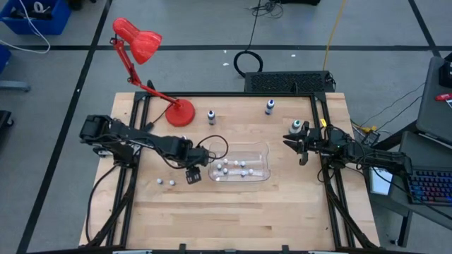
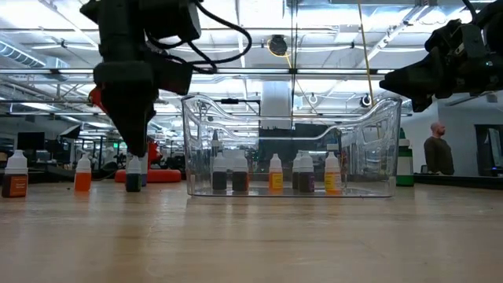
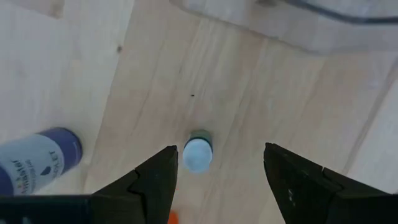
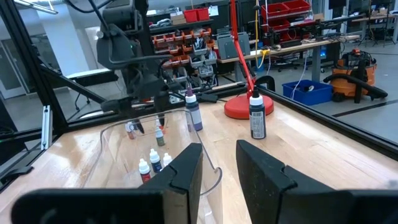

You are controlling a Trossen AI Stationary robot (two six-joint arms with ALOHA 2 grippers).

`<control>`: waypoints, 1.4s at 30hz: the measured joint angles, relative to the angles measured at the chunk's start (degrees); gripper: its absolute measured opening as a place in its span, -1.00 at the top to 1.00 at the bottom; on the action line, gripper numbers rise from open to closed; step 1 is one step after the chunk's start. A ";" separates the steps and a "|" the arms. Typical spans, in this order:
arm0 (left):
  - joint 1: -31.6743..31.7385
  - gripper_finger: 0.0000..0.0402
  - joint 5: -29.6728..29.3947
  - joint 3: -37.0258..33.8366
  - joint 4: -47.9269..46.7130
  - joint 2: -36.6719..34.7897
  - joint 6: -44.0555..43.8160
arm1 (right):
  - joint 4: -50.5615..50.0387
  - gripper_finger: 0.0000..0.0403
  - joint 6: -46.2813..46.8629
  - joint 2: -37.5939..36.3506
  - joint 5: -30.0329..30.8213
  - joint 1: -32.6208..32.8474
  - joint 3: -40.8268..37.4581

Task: Pick & Place food coloring
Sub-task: Put the small green food coloring bottle into the transparent bin

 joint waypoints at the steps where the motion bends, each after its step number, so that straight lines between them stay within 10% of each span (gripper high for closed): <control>1: 0.00 -0.19 0.00 -0.33 0.55 0.03 0.01 | 0.00 0.56 0.01 0.00 0.00 0.01 -0.02; 42: -0.01 -0.19 -3.08 -3.15 4.03 -0.02 -1.54 | 0.00 0.56 0.00 0.00 0.00 0.00 -0.02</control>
